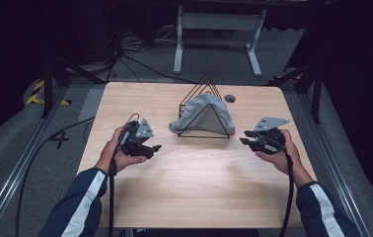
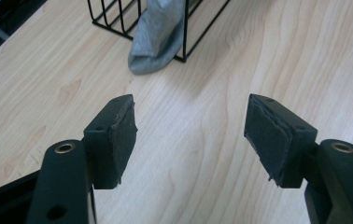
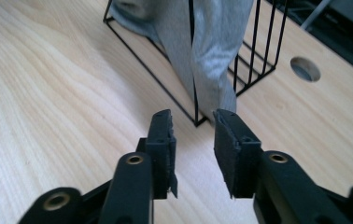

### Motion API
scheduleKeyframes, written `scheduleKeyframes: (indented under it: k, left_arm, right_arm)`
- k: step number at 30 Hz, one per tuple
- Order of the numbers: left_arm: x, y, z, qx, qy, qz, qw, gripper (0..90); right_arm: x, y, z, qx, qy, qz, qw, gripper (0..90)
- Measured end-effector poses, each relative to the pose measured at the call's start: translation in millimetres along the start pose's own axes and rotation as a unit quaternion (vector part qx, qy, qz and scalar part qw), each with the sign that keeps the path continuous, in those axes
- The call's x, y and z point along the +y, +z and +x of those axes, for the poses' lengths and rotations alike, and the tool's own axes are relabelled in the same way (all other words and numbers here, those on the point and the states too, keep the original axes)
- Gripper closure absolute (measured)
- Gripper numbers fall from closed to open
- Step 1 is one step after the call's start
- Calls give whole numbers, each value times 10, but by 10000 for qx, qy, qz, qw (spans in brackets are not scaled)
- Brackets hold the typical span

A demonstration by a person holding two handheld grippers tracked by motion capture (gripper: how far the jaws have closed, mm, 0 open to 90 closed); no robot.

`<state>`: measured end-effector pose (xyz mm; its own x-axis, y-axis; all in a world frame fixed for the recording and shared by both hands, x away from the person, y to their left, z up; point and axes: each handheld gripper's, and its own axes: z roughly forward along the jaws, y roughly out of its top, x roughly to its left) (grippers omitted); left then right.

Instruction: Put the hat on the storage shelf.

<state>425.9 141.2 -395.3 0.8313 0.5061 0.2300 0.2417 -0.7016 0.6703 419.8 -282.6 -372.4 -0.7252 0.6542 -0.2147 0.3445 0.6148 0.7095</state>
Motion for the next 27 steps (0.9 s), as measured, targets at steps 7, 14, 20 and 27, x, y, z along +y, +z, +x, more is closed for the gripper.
scheduleKeyframes:
  k: [7, 14, 20, 27]
  left_arm:
    - [-151, -81, -51, -46, 6, 129, 9999, 311]
    - [-371, -180, -107, 1, -53, 252, 9997, 298]
    - [-560, -248, -144, 75, -69, 395, 9992, 283]
    - [-768, -298, -195, 124, -137, 550, 9983, 271]
  right_arm:
    - [-109, -45, 14, 2, 26, 61, 10000, 609]
    - [-230, -93, 53, 18, 38, 129, 9999, 556]
    - [-362, -131, 90, -20, 35, 216, 9998, 524]
    - [-507, -164, 141, -52, 5, 302, 9995, 501]
